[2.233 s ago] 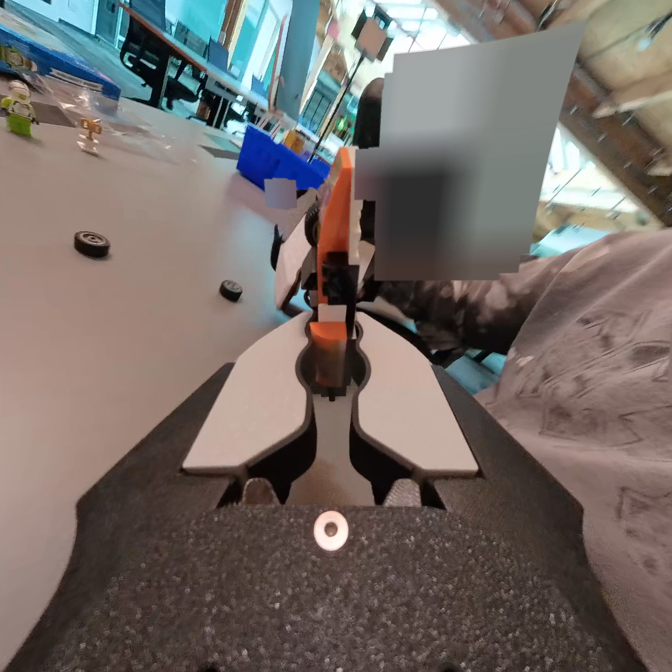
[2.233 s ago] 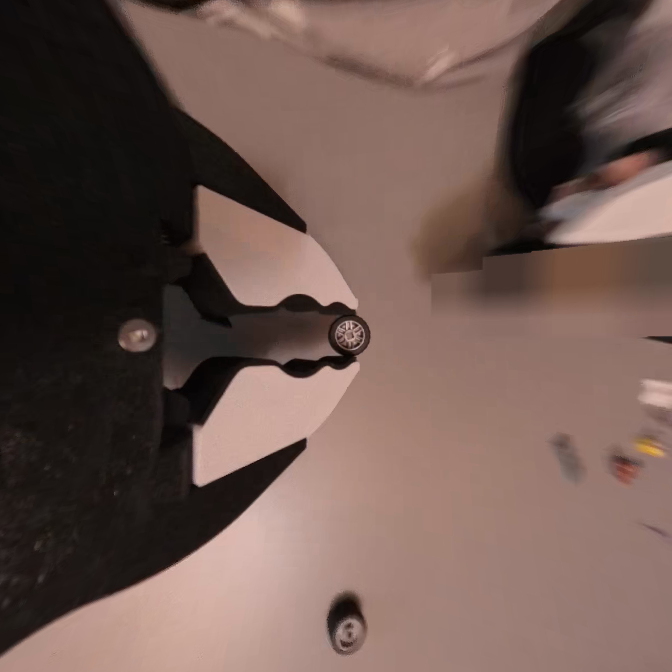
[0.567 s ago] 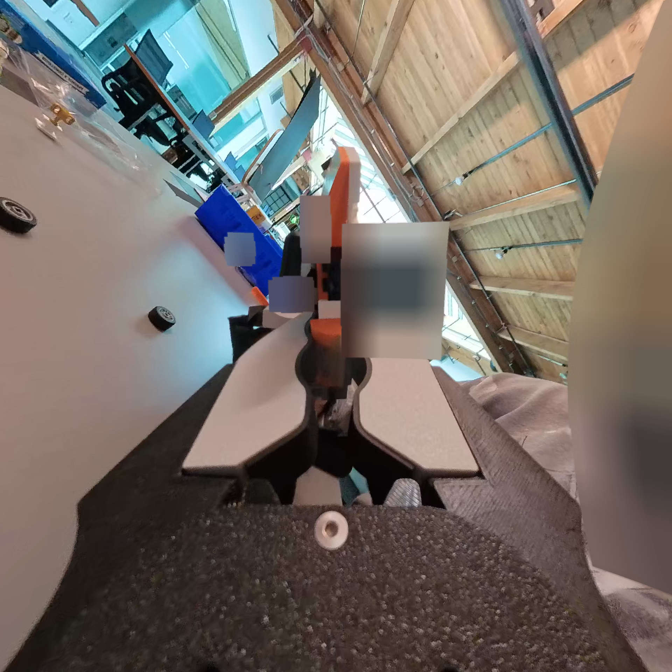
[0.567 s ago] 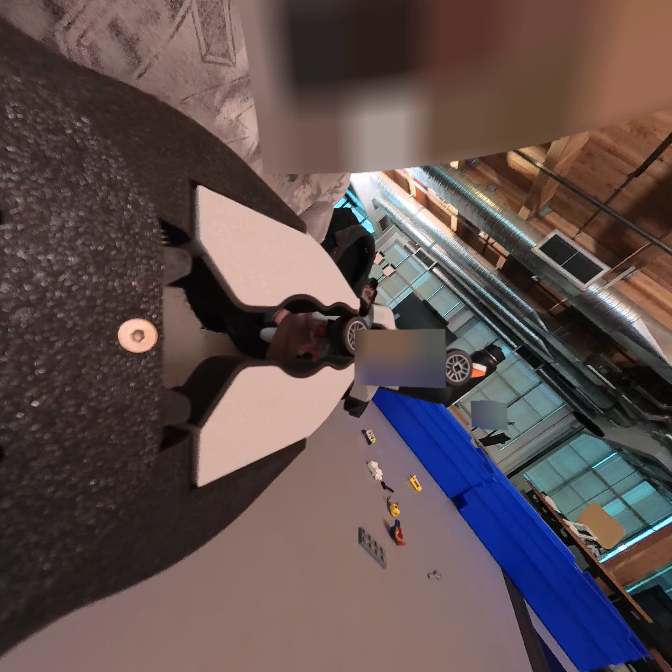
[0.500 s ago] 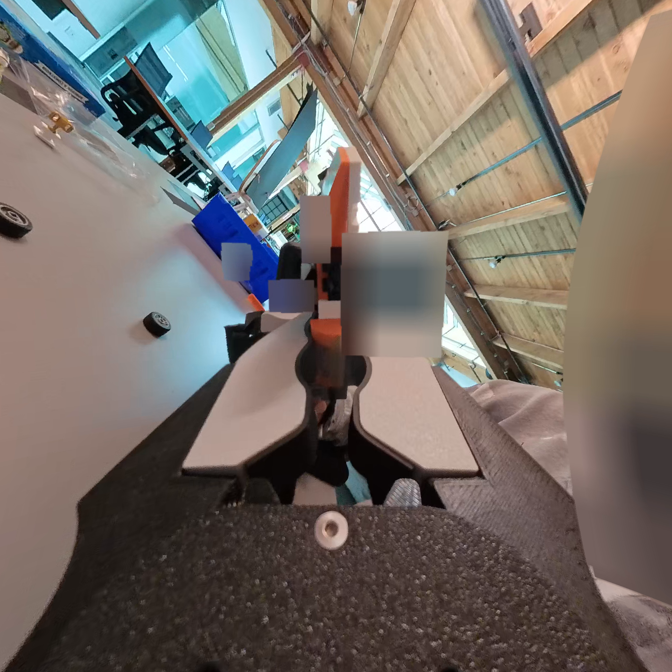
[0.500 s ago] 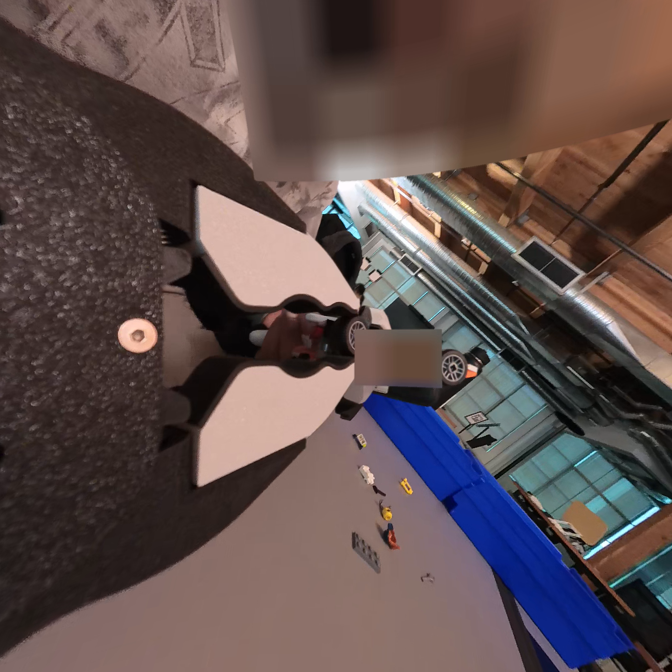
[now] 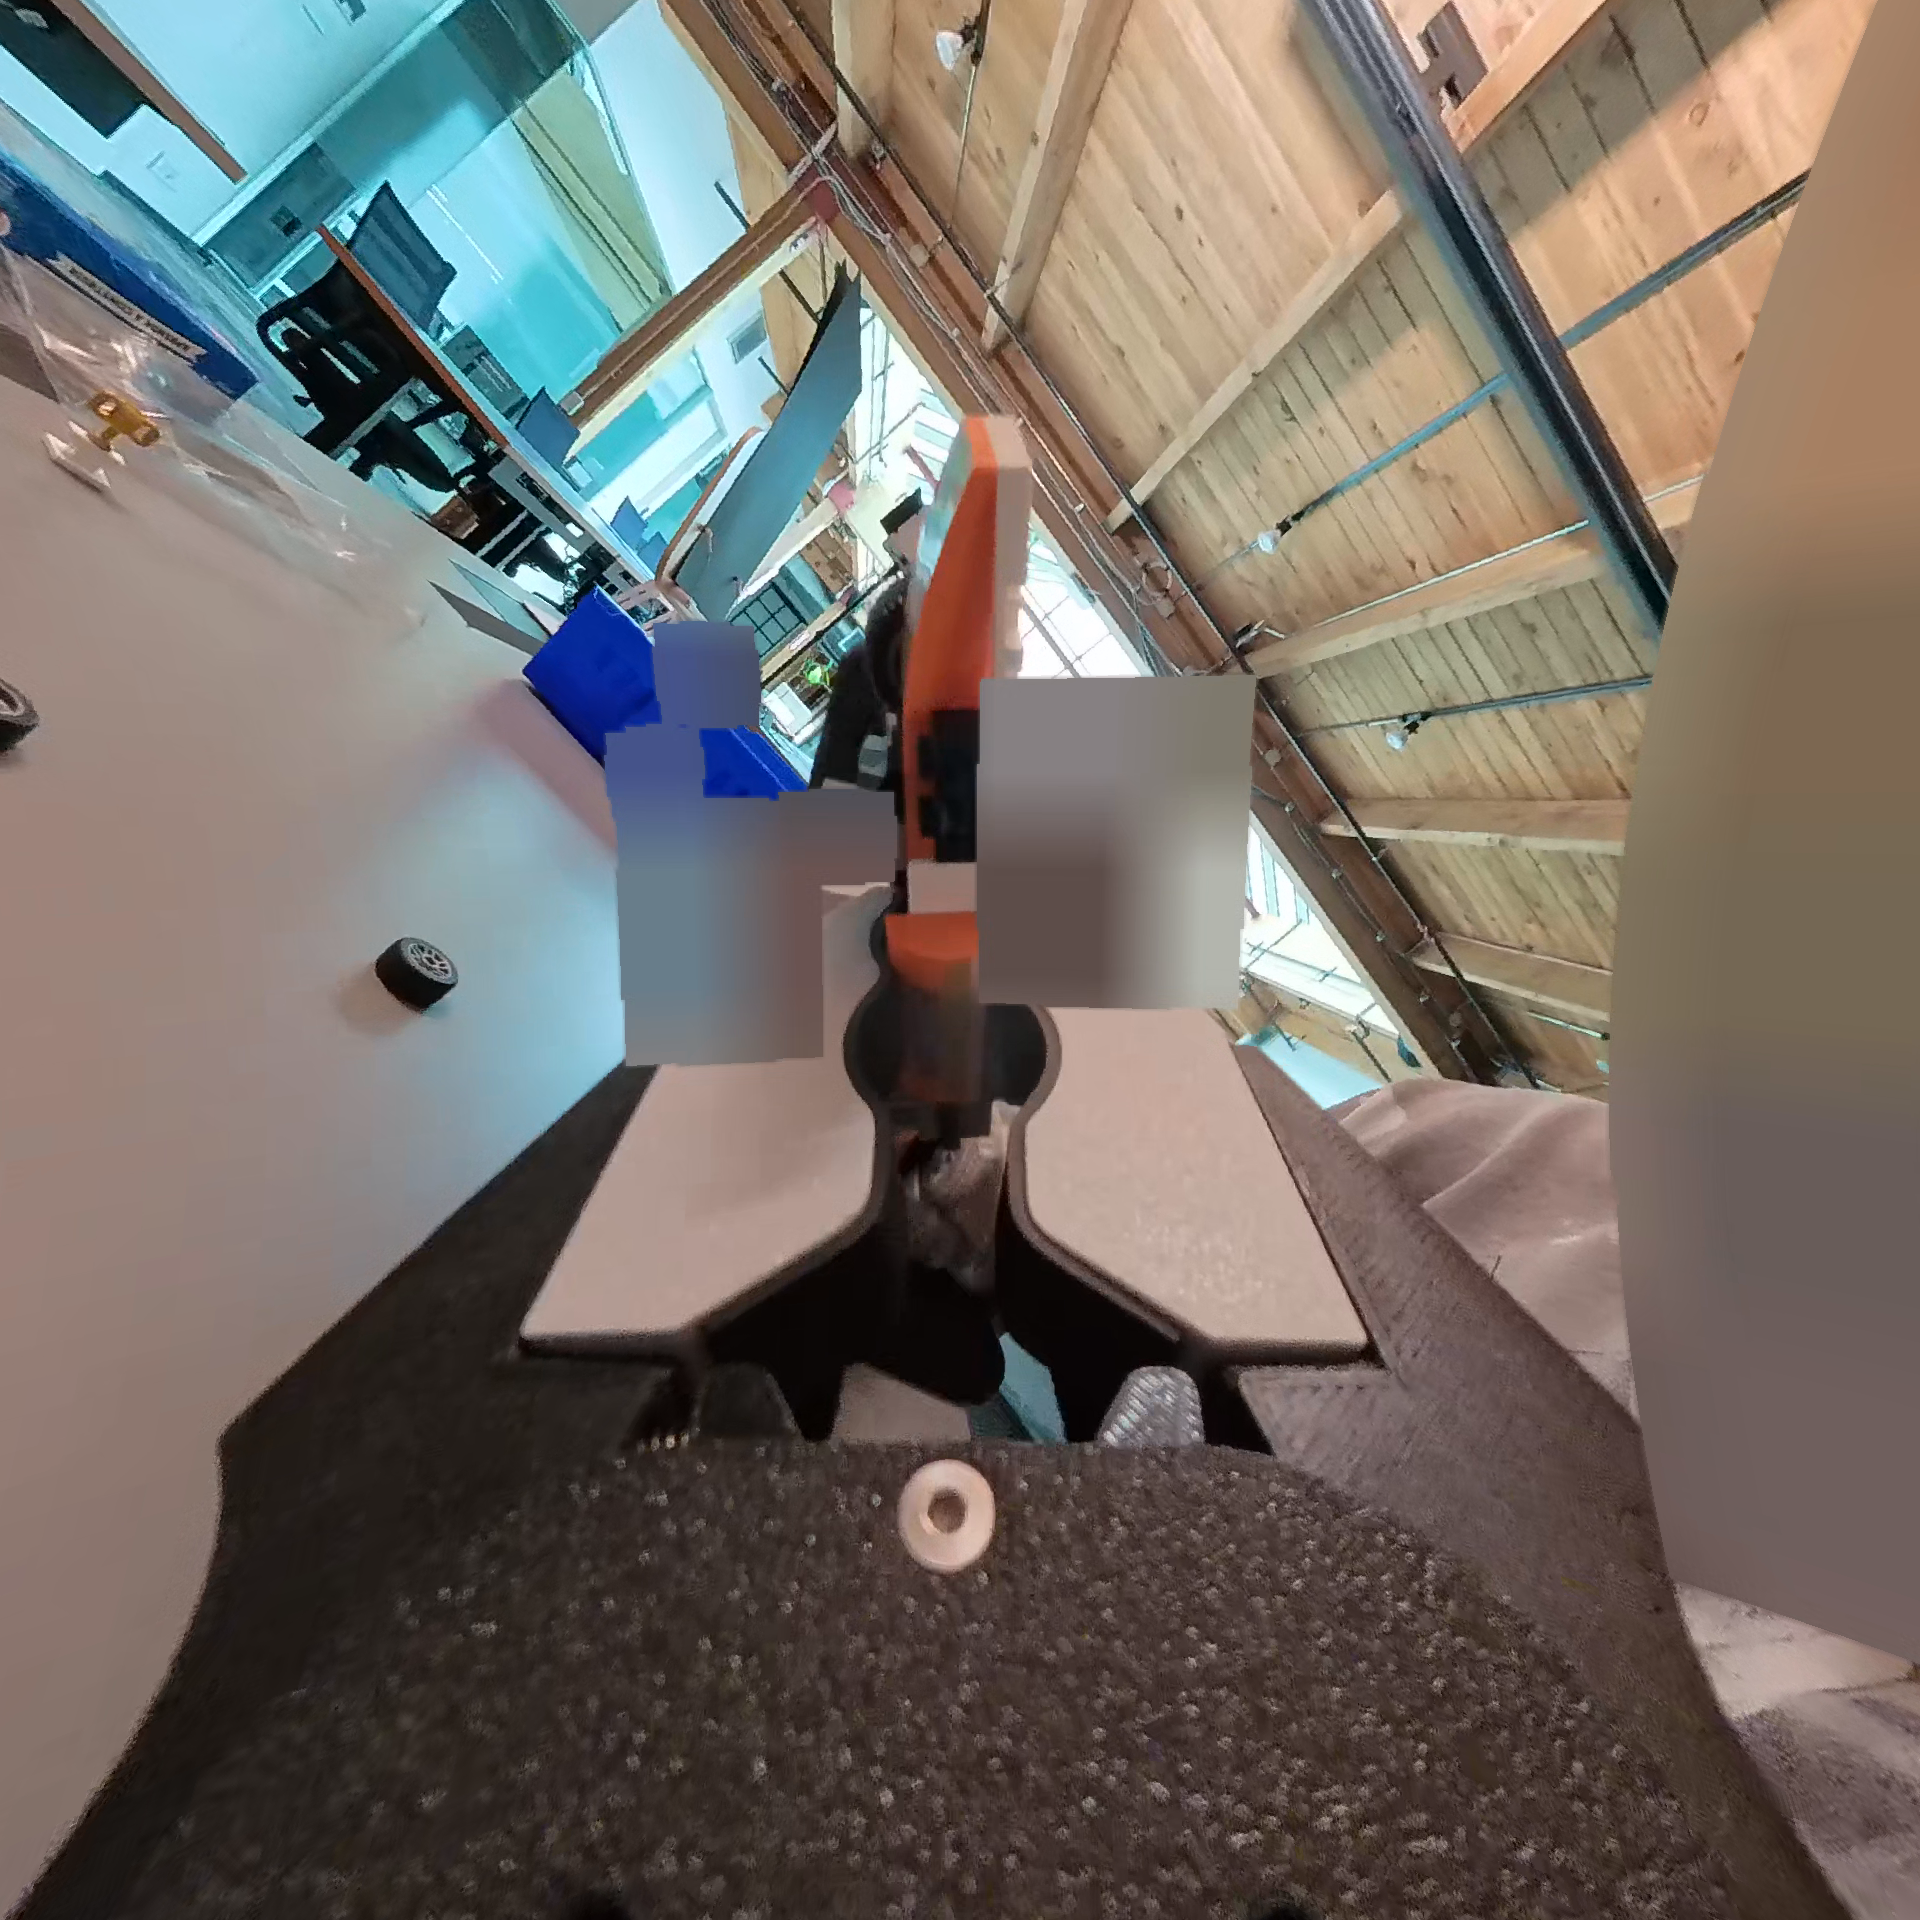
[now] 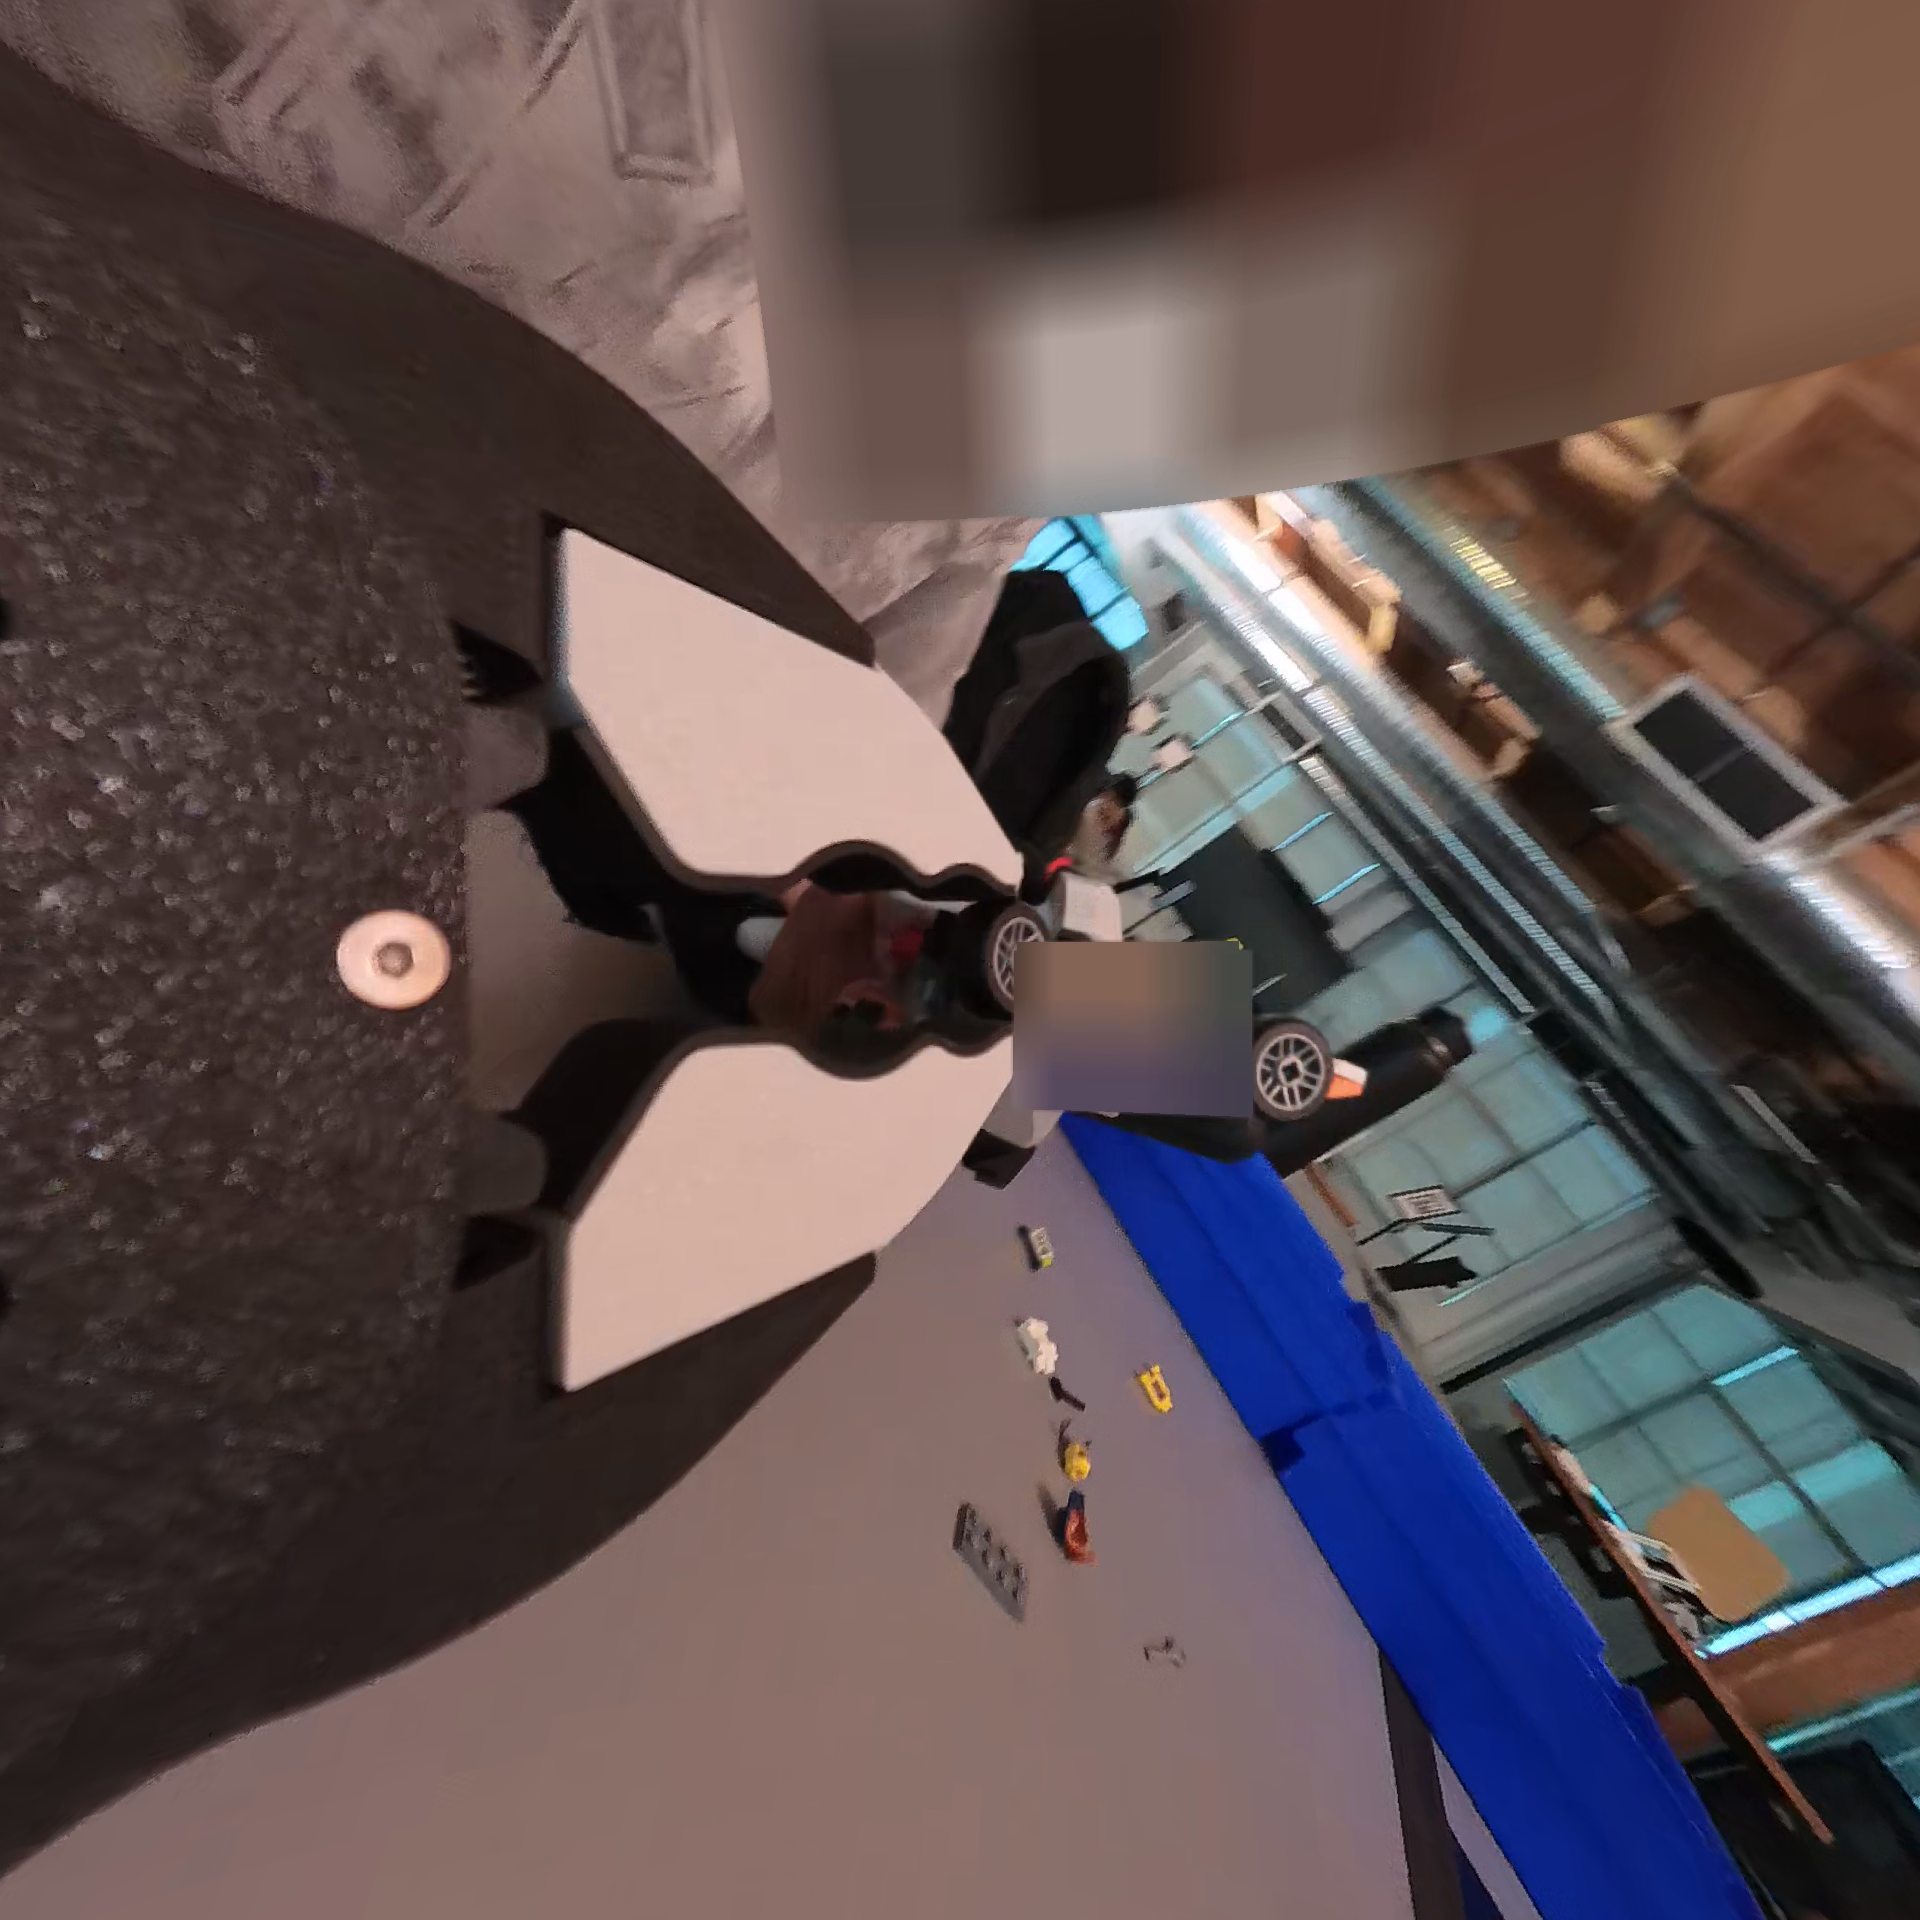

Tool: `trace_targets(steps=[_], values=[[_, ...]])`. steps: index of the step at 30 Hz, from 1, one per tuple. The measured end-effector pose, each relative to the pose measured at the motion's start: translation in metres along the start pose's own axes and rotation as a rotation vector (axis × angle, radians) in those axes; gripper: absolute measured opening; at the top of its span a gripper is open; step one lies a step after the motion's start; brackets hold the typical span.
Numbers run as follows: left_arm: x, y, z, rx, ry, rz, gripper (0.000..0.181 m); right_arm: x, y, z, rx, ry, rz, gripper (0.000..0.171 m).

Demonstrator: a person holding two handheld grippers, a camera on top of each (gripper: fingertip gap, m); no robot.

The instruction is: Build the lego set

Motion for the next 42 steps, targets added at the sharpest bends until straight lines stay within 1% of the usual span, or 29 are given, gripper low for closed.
trace_targets(steps=[4, 8, 12, 20, 27, 33, 42], values=[[-0.001, 0.005, 0.001, -0.039, -0.012, -0.055, 0.015, 0.004, 0.005, -0.002, 0.154, 0.017, -0.132, 0.021], [-0.002, 0.007, 0.003, -0.052, -0.01, -0.074, 0.016, 0.01, 0.01, -0.002, 0.258, 0.016, -0.256, 0.021], [-0.002, 0.01, 0.003, -0.07, -0.021, -0.107, 0.016, 0.011, 0.013, -0.007, 0.299, 0.002, -0.281, 0.021], [-0.004, 0.009, 0.006, -0.056, -0.004, -0.091, 0.016, 0.009, 0.008, -0.009, 0.186, -0.042, -0.178, 0.021], [-0.004, 0.008, 0.008, -0.049, 0.002, -0.088, 0.016, 0.007, 0.008, -0.012, 0.148, -0.076, -0.14, 0.021], [-0.004, 0.006, 0.011, -0.052, 0.014, -0.086, 0.016, 0.008, 0.002, -0.01, 0.137, -0.077, -0.118, 0.02], [-0.004, 0.008, 0.011, -0.046, 0.008, -0.092, 0.016, 0.008, 0.007, -0.01, 0.172, -0.066, -0.137, 0.02]])
Point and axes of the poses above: each gripper's, where its closed fingertips meet, x back along the fingers, y out of its underside, z = x × y across the jaws, the point moved 1 cm from there along x, back along the fingers, and after that the axes turned 14 degrees about y, right-handed, at the moved point
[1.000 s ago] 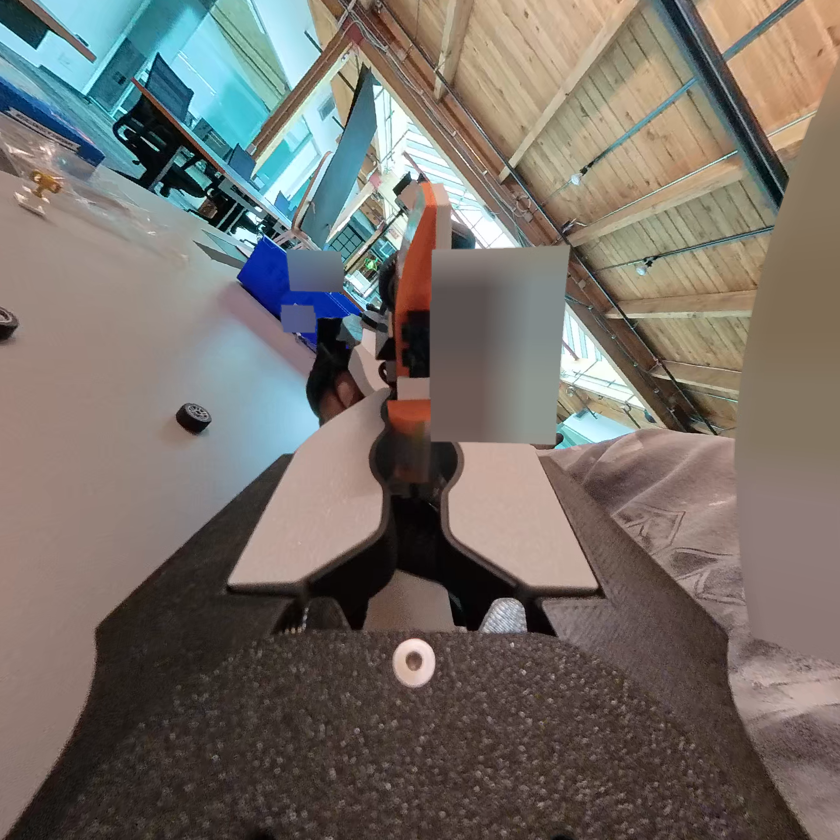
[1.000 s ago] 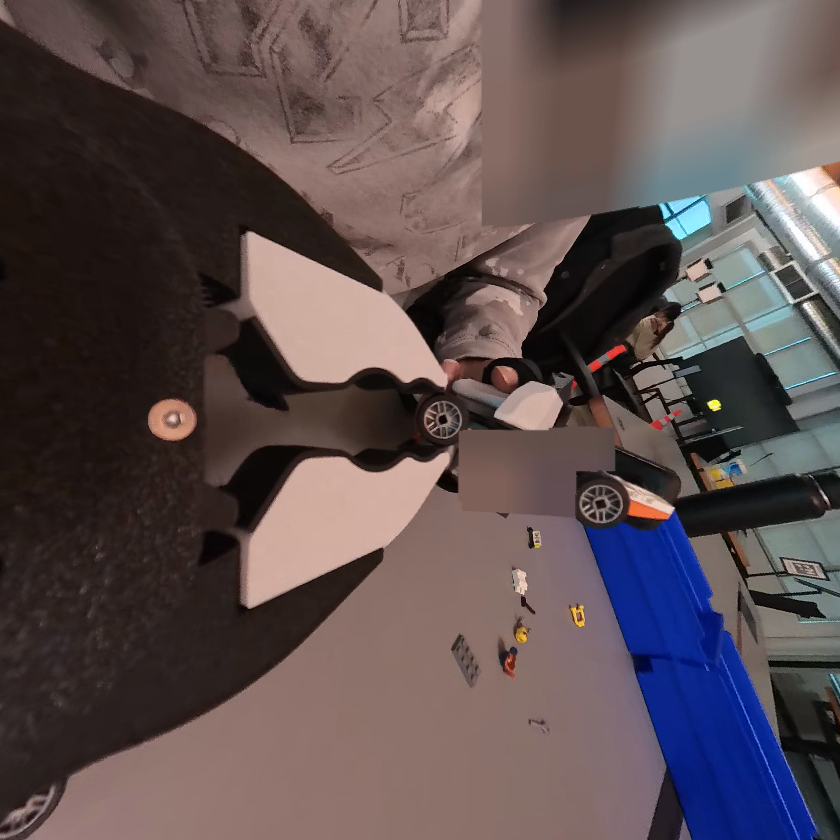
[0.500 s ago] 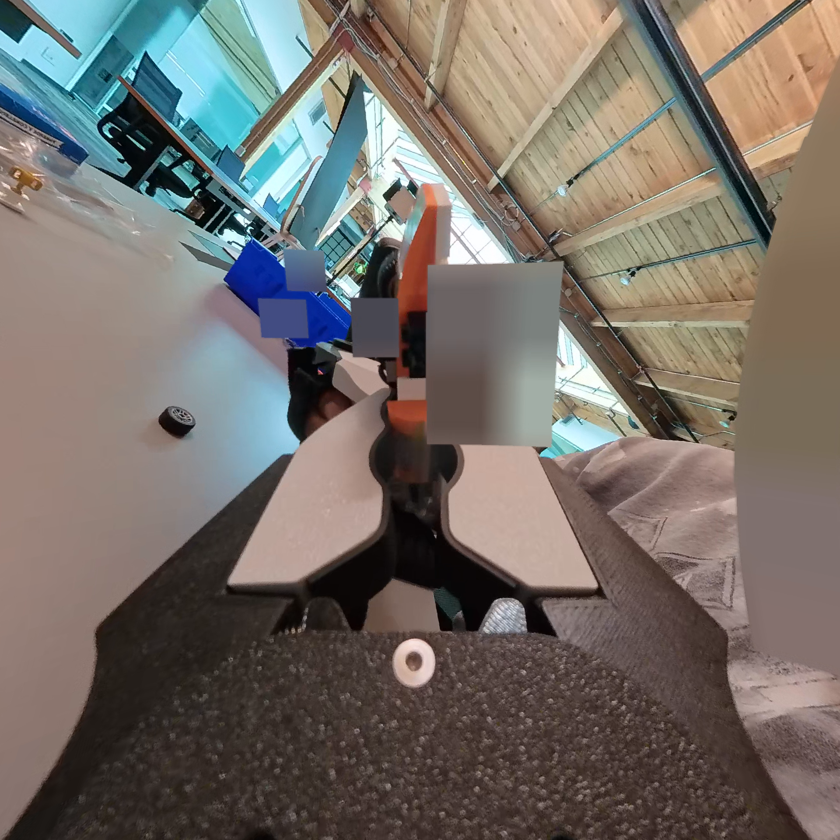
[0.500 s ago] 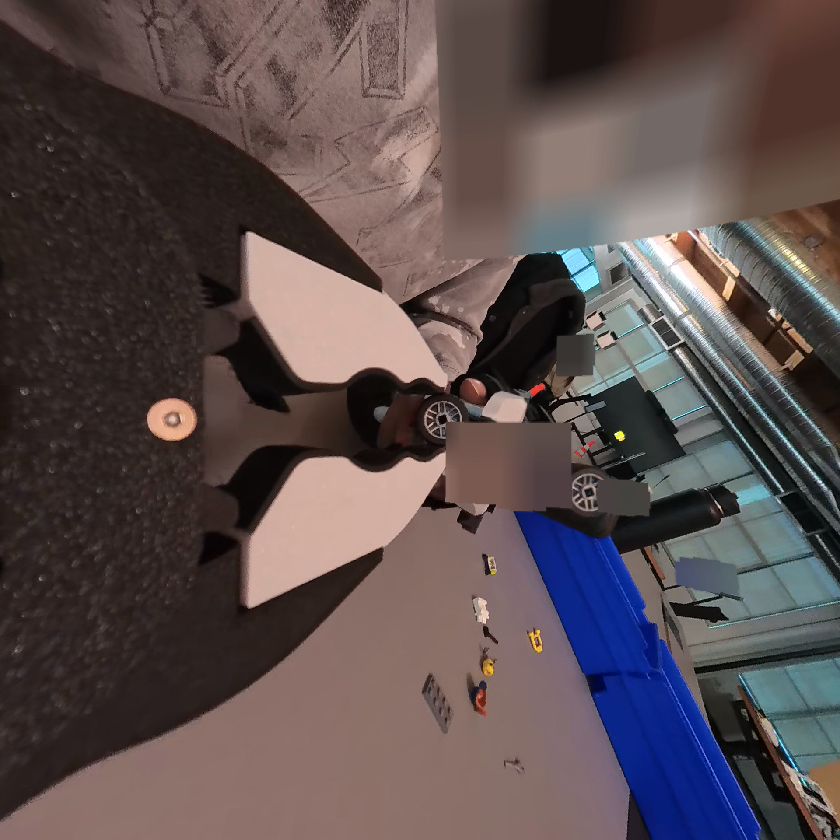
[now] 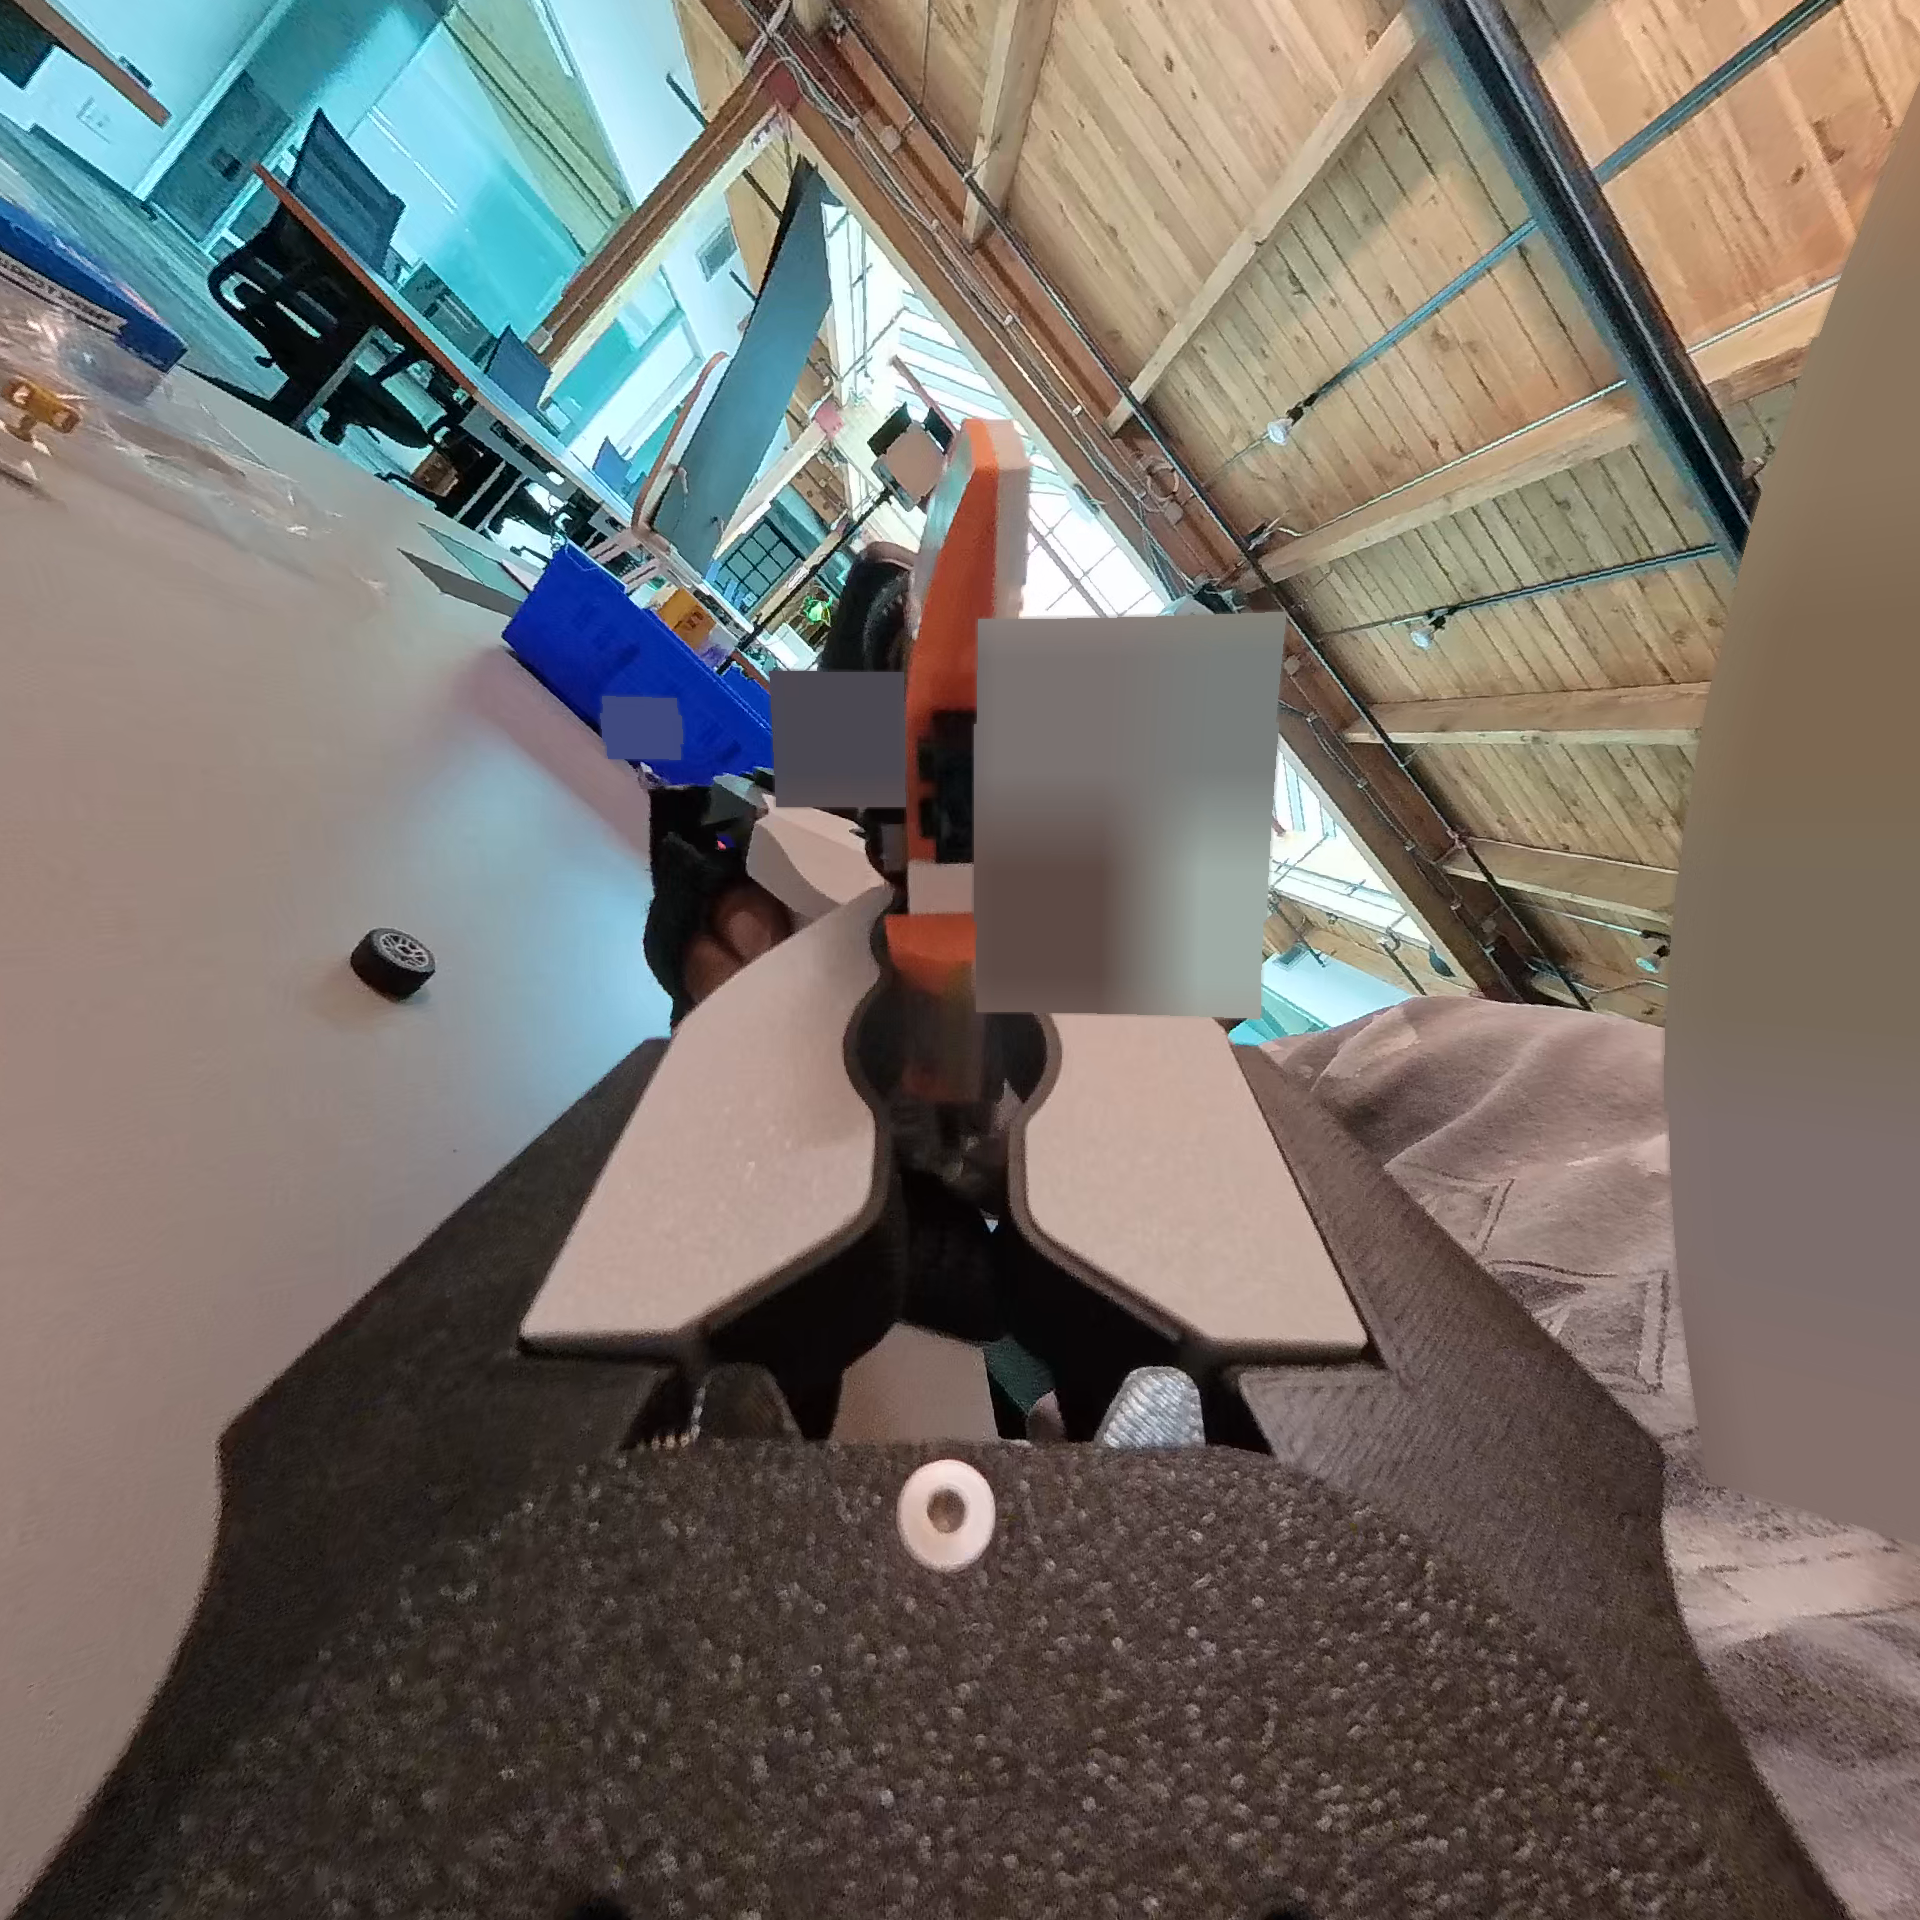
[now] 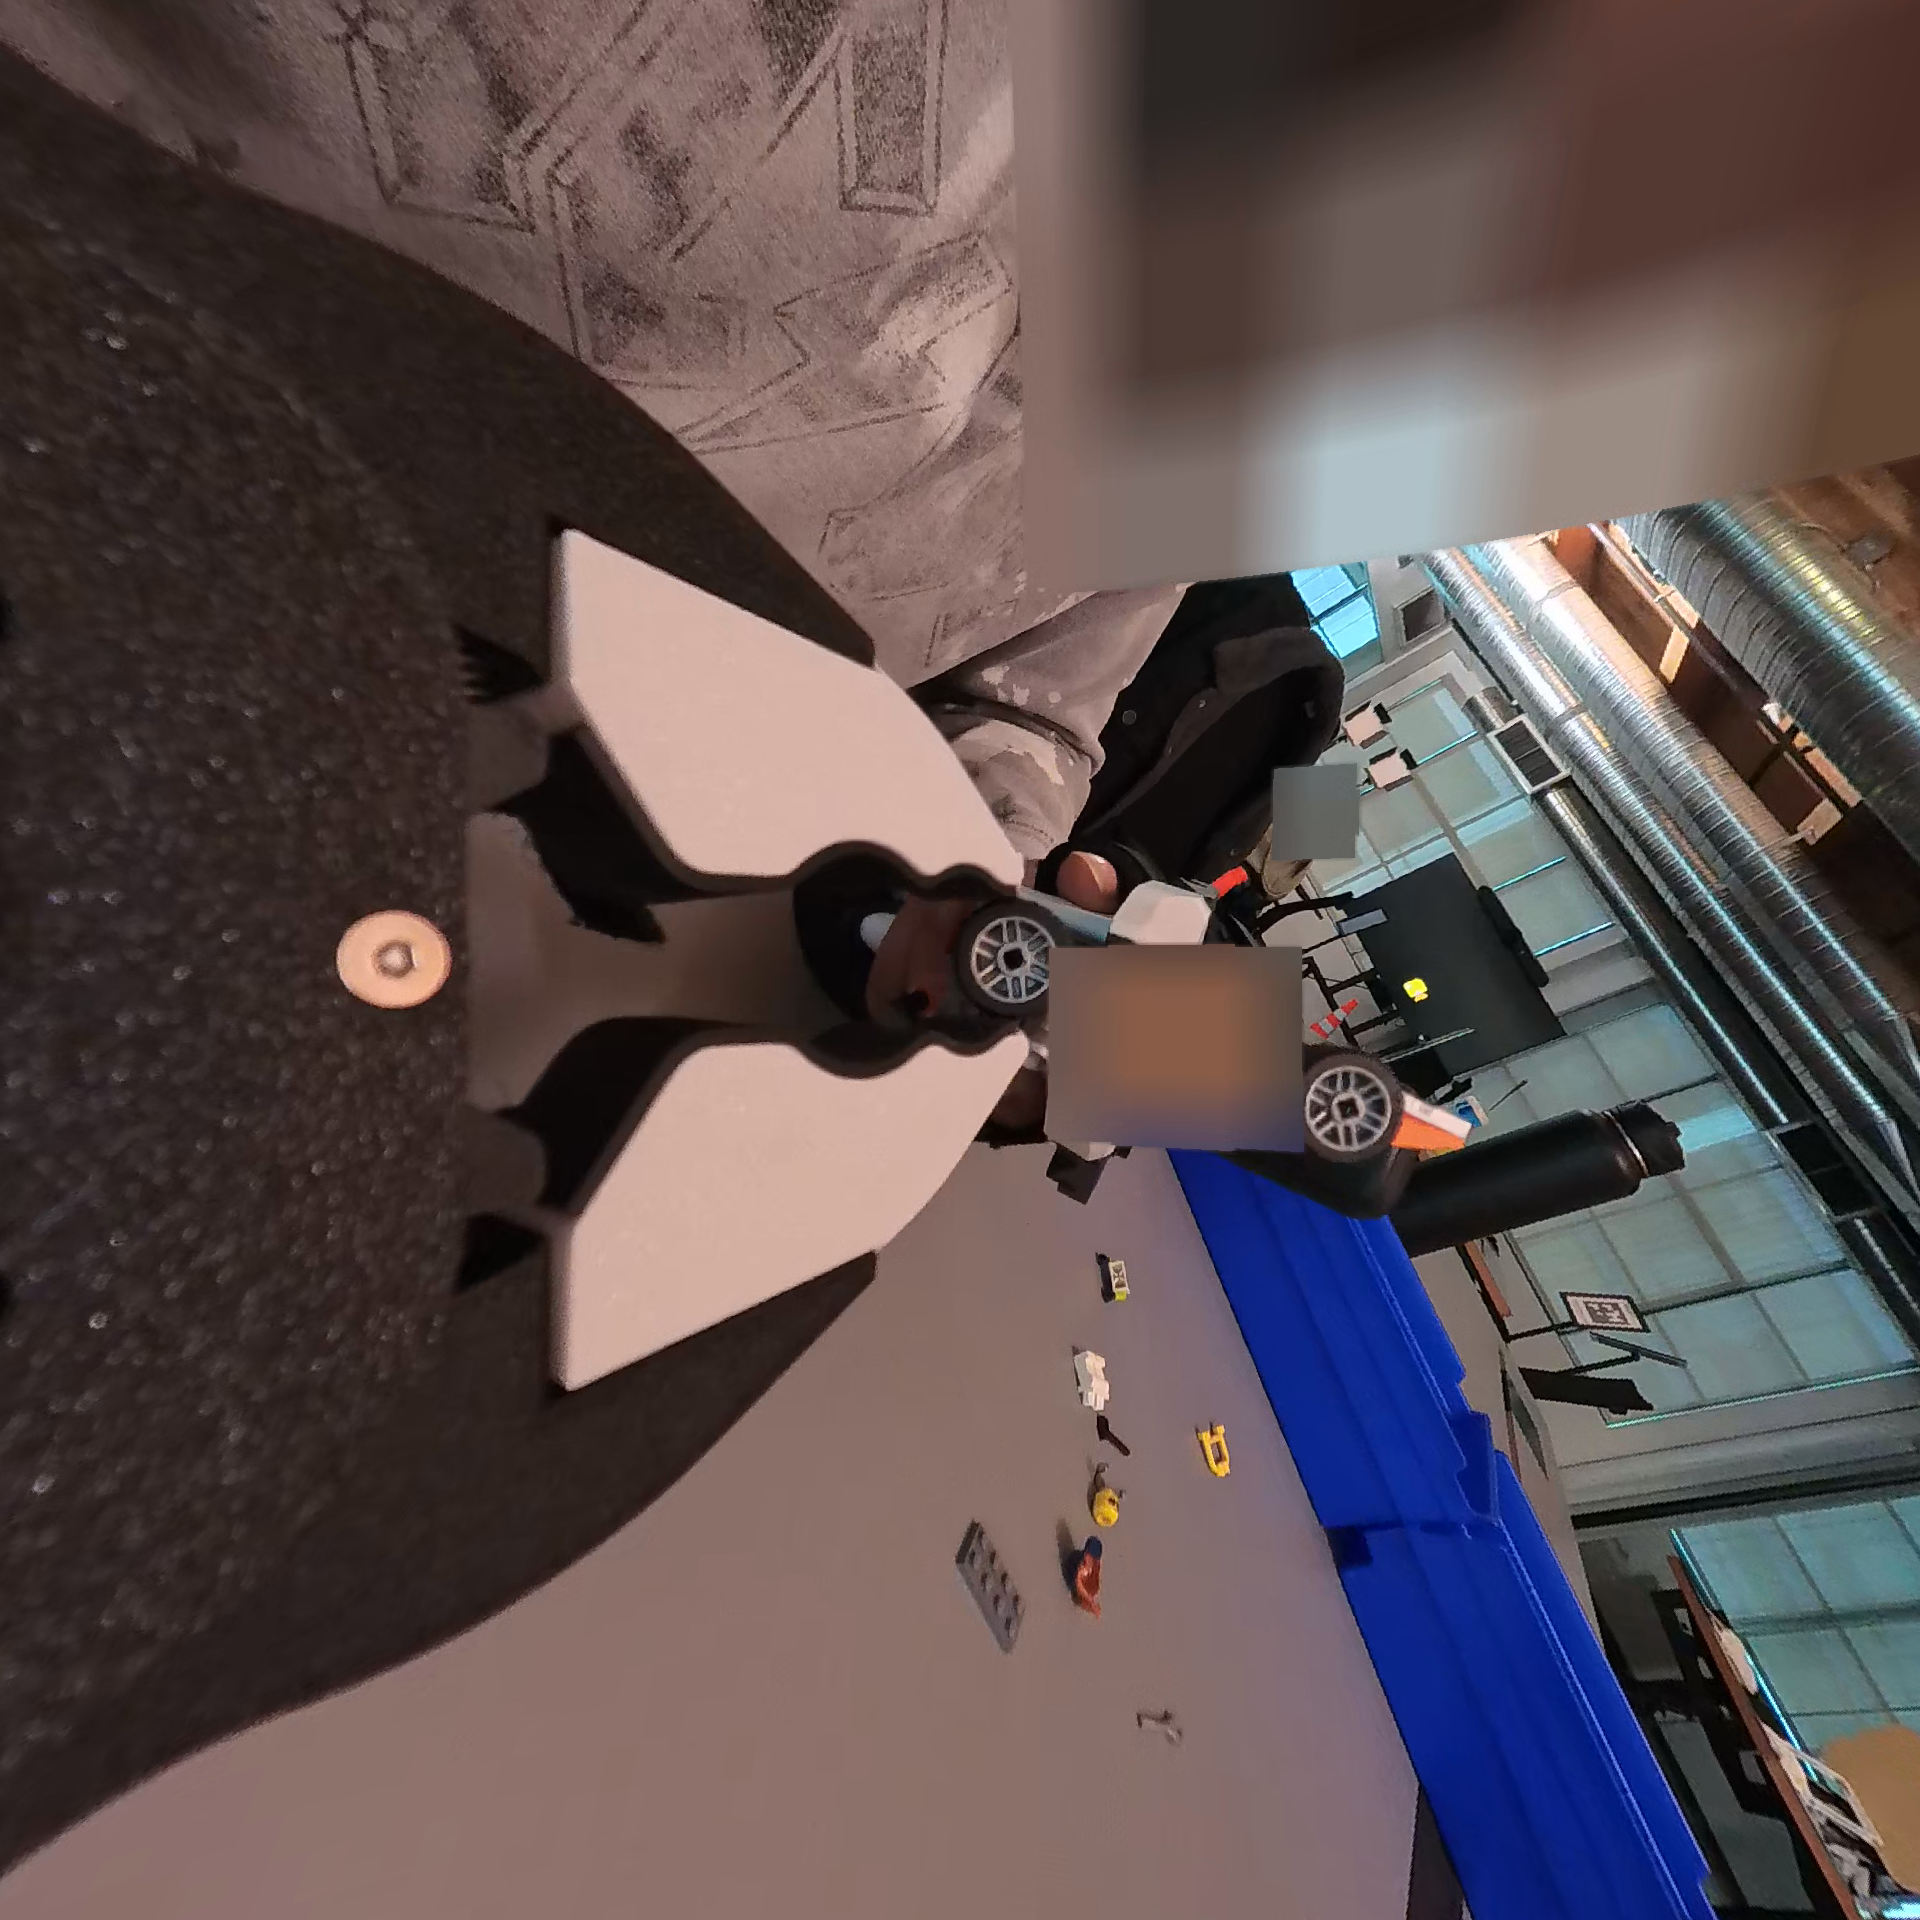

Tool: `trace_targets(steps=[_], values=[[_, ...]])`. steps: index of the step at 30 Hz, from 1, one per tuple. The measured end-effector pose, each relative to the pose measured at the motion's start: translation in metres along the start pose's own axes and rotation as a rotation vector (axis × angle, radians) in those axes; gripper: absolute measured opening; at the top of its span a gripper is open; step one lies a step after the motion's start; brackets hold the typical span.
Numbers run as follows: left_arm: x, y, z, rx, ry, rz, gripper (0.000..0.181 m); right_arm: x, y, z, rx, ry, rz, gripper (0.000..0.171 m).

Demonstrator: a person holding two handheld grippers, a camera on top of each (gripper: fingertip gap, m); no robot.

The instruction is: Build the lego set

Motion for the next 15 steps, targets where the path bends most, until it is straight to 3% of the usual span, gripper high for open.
trace_targets(steps=[5, 15], values=[[0.001, -0.001, 0.0, 0.018, 0.002, 0.017, 0.015, 0.0, 0.007, 0.001, 0.041, 0.023, -0.021, 0.02], [0.001, 0.007, -0.003, -0.029, -0.057, -0.101, 0.016, 0.002, 0.014, 0.003, 0.078, 0.038, -0.062, 0.02]])
Point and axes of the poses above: each gripper's, where its closed fingertips meet, x back along the fingers, y out of its underside, z = x × y across the jaws, the point moved 1 cm from there along x, back along the fingers, and after that the axes turned 14 degrees about y, right-handed, at the moved point
